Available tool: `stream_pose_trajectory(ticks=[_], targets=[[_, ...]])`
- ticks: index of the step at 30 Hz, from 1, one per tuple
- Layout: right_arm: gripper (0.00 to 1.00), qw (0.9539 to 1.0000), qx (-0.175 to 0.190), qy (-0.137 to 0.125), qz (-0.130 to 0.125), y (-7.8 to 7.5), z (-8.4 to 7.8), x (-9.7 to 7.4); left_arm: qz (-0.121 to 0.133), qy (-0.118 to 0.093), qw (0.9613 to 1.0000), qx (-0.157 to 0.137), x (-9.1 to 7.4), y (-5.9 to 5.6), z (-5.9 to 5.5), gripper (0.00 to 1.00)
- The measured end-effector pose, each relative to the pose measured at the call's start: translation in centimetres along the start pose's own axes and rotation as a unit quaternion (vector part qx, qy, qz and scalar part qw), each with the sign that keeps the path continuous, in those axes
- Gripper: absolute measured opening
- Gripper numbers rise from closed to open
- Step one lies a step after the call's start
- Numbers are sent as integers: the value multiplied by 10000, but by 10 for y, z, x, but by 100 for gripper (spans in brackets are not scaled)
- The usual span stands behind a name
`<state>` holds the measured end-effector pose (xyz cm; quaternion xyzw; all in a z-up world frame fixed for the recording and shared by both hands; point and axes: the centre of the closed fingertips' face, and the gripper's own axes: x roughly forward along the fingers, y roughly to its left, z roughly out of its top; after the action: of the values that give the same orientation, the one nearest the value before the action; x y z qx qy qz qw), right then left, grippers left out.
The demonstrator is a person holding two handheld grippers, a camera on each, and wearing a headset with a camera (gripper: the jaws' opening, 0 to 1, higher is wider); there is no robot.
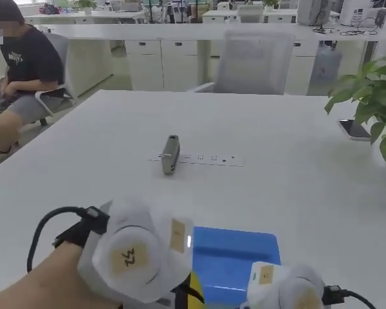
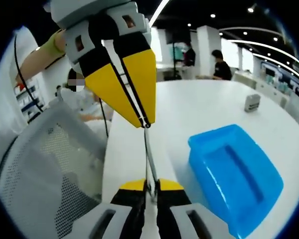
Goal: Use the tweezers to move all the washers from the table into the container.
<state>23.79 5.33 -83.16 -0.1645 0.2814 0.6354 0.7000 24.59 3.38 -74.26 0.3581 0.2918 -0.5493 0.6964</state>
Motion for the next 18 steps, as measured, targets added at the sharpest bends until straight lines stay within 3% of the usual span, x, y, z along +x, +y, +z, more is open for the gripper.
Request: stream_pose_trajectory(ticks=[2,4,5,7,8,10,13,14,18], targets=[[3,9998,91,-153,-24,-1,1,-2,49,-113,9999,-105,0,2,3,0],[3,9982,325,-496,-67,-3,9,-9,241,-492,9982,-260,-4,7,12,0],[3,9960,553,-699,-56,-4,14,-13,388,-702,9957,-456,-8,11,16,0],[3,9931,812,-846,-36,-7,15,-19,544,-974,9913,-701,-14,15,18,1],[3,9925,865,-865,-62,-9,15,-21,586,-1188,9862,-997,-18,15,18,3],[3,9910,985,-906,-62,-10,14,-25,632,-1404,9784,-1376,-24,16,16,5],[3,9877,1183,-1022,-80,-10,16,-33,957,-1725,9624,-1865,-34,17,6,11],[3,9864,1243,-1069,-91,-11,17,-35,1010,-1845,9549,-2094,-36,15,2,16],[3,9799,1491,-1315,-153,-15,26,-49,1264,-2160,9330,-2585,-40,5,-10,26]])
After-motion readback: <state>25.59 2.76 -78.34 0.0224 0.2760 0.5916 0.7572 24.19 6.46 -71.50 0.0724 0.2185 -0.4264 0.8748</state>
